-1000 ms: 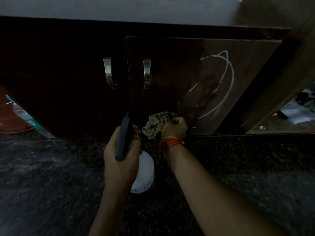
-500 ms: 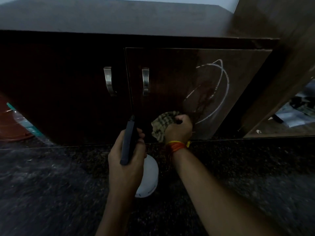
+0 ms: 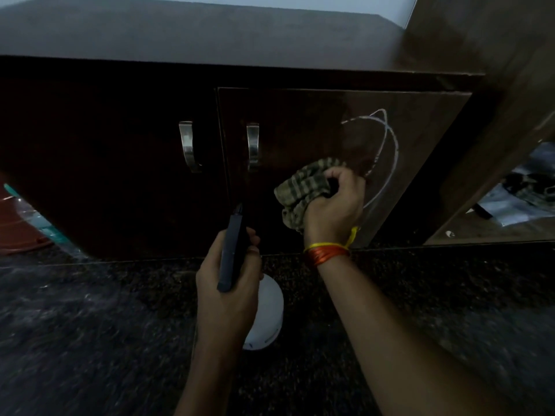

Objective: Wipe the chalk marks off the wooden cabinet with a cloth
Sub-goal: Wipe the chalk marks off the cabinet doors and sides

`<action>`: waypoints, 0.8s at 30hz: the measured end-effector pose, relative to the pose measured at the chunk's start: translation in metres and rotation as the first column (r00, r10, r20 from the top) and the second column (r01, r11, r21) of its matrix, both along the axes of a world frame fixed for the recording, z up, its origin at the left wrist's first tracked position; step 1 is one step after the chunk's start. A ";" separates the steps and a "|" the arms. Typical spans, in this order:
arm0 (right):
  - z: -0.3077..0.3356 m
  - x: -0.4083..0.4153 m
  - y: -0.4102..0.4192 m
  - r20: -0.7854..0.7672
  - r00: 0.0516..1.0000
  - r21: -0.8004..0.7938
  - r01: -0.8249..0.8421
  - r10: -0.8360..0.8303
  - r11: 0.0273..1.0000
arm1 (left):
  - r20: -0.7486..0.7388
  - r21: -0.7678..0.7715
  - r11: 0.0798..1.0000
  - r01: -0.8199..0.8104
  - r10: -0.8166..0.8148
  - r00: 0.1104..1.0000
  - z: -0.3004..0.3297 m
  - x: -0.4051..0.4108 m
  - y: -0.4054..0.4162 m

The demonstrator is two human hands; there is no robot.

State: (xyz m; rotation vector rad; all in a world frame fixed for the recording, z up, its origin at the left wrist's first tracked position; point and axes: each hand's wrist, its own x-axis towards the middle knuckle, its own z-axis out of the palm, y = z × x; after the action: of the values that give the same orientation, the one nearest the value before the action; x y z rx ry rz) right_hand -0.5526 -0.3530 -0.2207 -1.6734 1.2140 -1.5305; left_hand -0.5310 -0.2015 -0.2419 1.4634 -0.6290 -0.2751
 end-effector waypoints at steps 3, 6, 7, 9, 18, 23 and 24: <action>-0.008 -0.007 -0.002 -0.064 0.998 0.005 -0.018 0.018 1.000 | 0.000 0.006 1.000 0.006 -0.006 1.000 0.000 0.001 0.000; 0.014 -0.007 -0.006 -0.028 1.000 -0.030 -0.003 0.003 1.000 | 0.005 0.005 1.000 0.003 -0.003 1.000 0.003 -0.002 0.000; 0.026 -0.007 -0.007 -0.009 1.000 -0.066 0.005 -0.006 0.998 | 0.001 0.006 1.000 0.006 -0.006 1.000 0.004 -0.002 0.000; 0.048 -0.007 -0.009 0.006 1.000 -0.164 0.019 -0.018 0.986 | 0.007 0.012 1.000 0.006 -0.006 1.000 0.004 -0.004 0.000; 0.029 -0.017 -0.007 -0.115 0.992 -0.179 -0.068 0.048 0.982 | 0.066 0.052 0.999 0.013 -0.016 0.998 0.007 -0.007 -0.004; 0.056 -0.015 -0.008 -0.081 0.995 -0.245 -0.069 0.051 0.967 | 0.056 0.026 1.000 -0.007 0.006 0.998 0.011 -0.010 -0.006; 0.066 -0.013 -0.011 -0.080 0.996 -0.288 -0.062 0.040 0.956 | 0.060 0.032 0.999 -0.010 0.008 0.998 0.011 -0.011 -0.007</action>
State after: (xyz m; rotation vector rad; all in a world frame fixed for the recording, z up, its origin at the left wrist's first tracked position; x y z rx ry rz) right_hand -0.5658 -0.3636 -0.1544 -1.9482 1.0092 -1.6931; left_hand -0.5415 -0.2081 -0.2311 1.5092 -0.6693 -0.2360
